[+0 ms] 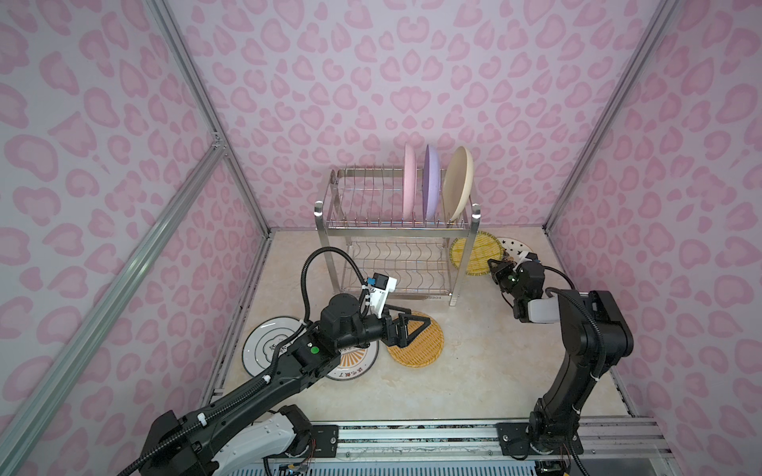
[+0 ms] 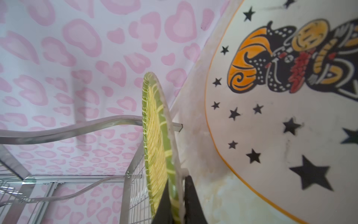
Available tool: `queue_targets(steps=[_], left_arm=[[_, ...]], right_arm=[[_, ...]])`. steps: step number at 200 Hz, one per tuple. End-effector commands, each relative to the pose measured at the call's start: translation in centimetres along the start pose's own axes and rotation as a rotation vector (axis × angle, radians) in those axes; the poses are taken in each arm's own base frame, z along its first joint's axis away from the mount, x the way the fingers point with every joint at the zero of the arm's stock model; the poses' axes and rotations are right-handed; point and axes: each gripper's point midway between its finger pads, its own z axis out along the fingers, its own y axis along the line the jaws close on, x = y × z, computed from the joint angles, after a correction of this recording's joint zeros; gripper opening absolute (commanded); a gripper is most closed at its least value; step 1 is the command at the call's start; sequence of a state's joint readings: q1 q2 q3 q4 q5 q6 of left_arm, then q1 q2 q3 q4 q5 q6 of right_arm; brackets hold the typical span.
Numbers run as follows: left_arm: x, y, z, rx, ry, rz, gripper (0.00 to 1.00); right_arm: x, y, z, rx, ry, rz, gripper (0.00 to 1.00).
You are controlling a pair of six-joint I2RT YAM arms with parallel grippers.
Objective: Load plates into a dish rack
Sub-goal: Pick up the plate from the top-center of the table, then place the plate on the dish rack.
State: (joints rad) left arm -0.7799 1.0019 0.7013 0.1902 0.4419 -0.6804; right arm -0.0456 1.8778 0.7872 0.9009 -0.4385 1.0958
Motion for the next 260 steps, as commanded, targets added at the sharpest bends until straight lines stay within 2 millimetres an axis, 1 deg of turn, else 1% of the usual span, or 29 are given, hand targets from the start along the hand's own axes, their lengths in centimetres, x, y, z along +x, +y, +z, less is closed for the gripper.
queue_targets(steps=[1, 17, 42, 76, 104, 110, 123, 124, 125, 126, 138, 143, 165, 175, 197, 204, 205, 206, 207, 222, 234, 260], left_arm=[[-1.6, -0.6, -0.2, 0.015, -0.077, 0.027, 0.97], [-1.7, -0.6, -0.1, 0.015, -0.079, 0.025, 0.97], [-1.8, -0.7, -0.1, 0.017, -0.077, 0.019, 0.97], [-1.7, -0.6, -0.3, 0.009, -0.083, 0.021, 0.97], [-1.8, -0.8, -0.4, 0.011, -0.084, 0.016, 0.97], [-1.8, -0.7, -0.4, 0.01, -0.085, 0.015, 0.97], [-1.9, -0.8, -0.4, 0.01, -0.087, 0.017, 0.97], [-1.9, -0.8, -0.4, 0.01, -0.088, 0.017, 0.97], [-1.9, -0.8, -0.4, 0.009, -0.087, 0.016, 0.97], [-1.9, -0.7, -0.4, 0.008, -0.087, 0.016, 0.97], [-2.1, -0.8, -0.5, 0.008, -0.093, 0.019, 0.97], [-2.1, -0.9, -0.5, 0.009, -0.094, 0.019, 0.97], [-2.3, -1.0, -0.4, 0.013, -0.096, 0.011, 0.97], [-2.4, -1.1, -0.3, 0.017, -0.094, 0.008, 0.97], [-2.4, -1.1, -0.2, 0.018, -0.093, -0.004, 0.97], [-2.4, -1.2, -0.2, 0.019, -0.092, -0.005, 0.97], [-2.4, -1.1, -0.2, 0.019, -0.092, -0.006, 0.97], [-2.4, -1.1, -0.2, 0.019, -0.091, -0.007, 0.97], [-2.4, -1.2, -0.2, 0.019, -0.092, -0.007, 0.97], [-2.6, -1.2, -0.2, 0.018, -0.095, -0.012, 0.97], [-2.7, -1.4, -0.3, 0.02, -0.096, -0.015, 0.97], [-3.3, -2.1, -0.4, 0.042, -0.105, -0.025, 0.97]], right_arm=[[-0.7, 1.1, -0.5, -0.043, -0.012, -0.023, 0.0], [-1.1, 0.8, -0.8, -0.04, -0.019, -0.007, 0.0], [-2.1, -0.9, -2.0, 0.043, -0.065, 0.002, 0.0], [-3.8, -1.5, -3.9, 0.116, -0.113, -0.027, 0.0], [-5.5, -2.0, -6.5, 0.173, -0.175, -0.041, 0.0], [-5.9, -1.8, -7.2, 0.181, -0.186, -0.048, 0.0], [-6.3, -1.5, -8.6, 0.206, -0.208, -0.075, 0.0], [-6.1, -1.9, -8.7, 0.219, -0.204, -0.074, 0.0], [-6.3, -1.5, -8.9, 0.212, -0.212, -0.083, 0.0], [-6.2, -1.7, -8.9, 0.22, -0.21, -0.084, 0.0], [-6.3, -1.4, -10.3, 0.256, -0.228, -0.122, 0.0], [-6.5, -1.0, -11.0, 0.261, -0.241, -0.14, 0.0], [-6.6, 0.0, -13.7, 0.298, -0.283, -0.195, 0.0], [-6.8, 1.1, -15.1, 0.291, -0.308, -0.222, 0.0], [-6.5, 2.6, -17.8, 0.298, -0.342, -0.277, 0.0], [-6.4, 2.9, -18.7, 0.31, -0.355, -0.3, 0.0], [-6.2, 2.6, -18.7, 0.322, -0.349, -0.301, 0.0], [-6.3, 2.9, -18.9, 0.316, -0.358, -0.307, 0.0], [-6.2, 2.7, -18.9, 0.326, -0.352, -0.307, 0.0], [-6.1, 3.8, -21.0, 0.337, -0.384, -0.363, 0.0], [-5.7, 4.5, -22.2, 0.351, -0.393, -0.407, 0.0], [-5.2, 7.0, -24.9, 0.349, -0.435, -0.528, 0.0]])
